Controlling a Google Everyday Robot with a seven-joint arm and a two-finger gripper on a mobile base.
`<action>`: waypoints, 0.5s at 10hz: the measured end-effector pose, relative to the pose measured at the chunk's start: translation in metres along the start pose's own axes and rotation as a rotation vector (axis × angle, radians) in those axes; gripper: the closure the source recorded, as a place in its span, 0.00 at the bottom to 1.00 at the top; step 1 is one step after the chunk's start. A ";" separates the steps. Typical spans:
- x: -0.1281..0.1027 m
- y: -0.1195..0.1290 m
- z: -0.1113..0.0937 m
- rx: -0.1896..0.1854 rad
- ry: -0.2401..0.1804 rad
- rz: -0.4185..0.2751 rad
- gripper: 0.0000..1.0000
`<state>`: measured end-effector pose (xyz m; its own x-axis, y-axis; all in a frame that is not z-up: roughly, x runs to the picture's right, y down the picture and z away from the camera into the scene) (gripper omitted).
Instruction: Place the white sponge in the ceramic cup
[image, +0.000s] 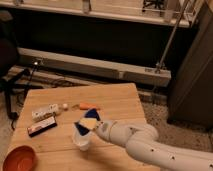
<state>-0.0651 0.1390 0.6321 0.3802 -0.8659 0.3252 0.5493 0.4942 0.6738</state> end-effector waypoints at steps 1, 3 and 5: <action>0.016 0.010 -0.014 -0.075 0.030 -0.038 1.00; 0.051 0.022 -0.059 -0.260 0.104 -0.133 1.00; 0.072 0.020 -0.101 -0.401 0.166 -0.195 1.00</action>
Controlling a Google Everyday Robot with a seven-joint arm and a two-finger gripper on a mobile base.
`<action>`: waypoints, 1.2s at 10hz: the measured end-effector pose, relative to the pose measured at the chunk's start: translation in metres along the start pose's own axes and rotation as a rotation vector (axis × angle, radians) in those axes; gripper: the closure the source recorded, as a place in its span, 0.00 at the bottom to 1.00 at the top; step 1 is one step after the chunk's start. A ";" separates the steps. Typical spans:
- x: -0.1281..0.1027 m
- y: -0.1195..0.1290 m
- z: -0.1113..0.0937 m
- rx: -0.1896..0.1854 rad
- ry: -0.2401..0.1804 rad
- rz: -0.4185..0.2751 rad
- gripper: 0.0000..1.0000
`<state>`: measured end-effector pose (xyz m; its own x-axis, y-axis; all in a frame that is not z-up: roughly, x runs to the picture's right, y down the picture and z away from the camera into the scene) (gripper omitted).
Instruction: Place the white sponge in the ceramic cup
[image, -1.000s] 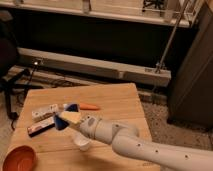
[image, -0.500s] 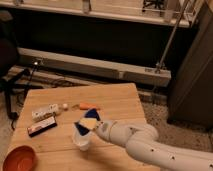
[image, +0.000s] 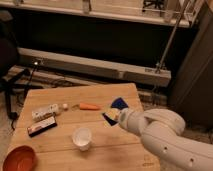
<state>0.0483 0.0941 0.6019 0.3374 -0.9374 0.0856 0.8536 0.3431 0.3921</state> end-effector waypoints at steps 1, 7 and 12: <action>0.006 0.000 -0.015 -0.051 0.023 -0.020 1.00; -0.062 -0.092 0.006 0.020 -0.067 -0.018 1.00; -0.090 -0.140 0.099 0.126 -0.144 -0.019 1.00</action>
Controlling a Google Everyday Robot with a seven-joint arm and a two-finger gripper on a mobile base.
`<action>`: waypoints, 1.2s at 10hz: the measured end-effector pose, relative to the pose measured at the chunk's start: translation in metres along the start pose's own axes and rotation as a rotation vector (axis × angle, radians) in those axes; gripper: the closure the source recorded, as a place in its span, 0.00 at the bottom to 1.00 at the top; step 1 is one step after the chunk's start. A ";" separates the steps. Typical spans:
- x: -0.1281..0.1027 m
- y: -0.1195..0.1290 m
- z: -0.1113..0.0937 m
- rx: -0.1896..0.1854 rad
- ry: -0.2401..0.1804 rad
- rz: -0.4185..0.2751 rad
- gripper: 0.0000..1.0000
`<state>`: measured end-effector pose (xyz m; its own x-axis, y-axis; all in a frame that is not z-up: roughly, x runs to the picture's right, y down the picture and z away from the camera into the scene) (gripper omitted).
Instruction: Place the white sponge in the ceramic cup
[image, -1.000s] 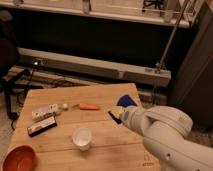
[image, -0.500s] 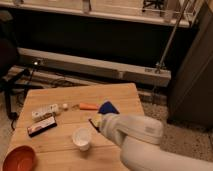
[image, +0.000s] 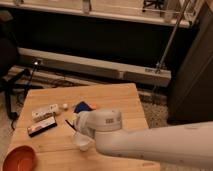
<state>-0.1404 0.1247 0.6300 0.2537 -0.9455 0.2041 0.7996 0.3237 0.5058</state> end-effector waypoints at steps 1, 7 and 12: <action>-0.003 -0.001 0.015 0.037 -0.012 0.040 1.00; -0.012 -0.009 0.037 0.343 -0.020 0.209 1.00; -0.035 -0.009 0.027 0.518 -0.093 0.268 1.00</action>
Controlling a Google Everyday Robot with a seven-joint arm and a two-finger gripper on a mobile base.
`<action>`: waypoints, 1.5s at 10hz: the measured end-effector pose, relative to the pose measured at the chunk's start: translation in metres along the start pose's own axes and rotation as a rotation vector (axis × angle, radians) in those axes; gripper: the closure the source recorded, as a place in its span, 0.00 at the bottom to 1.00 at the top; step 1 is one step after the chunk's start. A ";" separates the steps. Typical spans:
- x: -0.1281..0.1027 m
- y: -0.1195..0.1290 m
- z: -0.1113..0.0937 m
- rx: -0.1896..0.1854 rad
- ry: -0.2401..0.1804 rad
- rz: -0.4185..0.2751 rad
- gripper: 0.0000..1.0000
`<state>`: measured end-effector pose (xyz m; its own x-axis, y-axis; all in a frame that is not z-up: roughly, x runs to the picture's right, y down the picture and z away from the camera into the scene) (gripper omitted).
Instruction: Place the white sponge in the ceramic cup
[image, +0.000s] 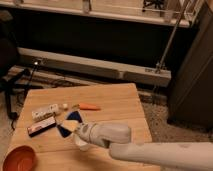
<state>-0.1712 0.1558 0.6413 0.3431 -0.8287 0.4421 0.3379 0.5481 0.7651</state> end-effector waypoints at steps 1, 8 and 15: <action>-0.001 -0.004 -0.001 0.040 -0.016 0.012 1.00; -0.021 0.003 -0.014 0.162 -0.114 0.071 1.00; 0.022 0.041 -0.053 -0.031 0.172 -0.222 1.00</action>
<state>-0.1031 0.1666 0.6574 0.4003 -0.8991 0.1771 0.4474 0.3604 0.8185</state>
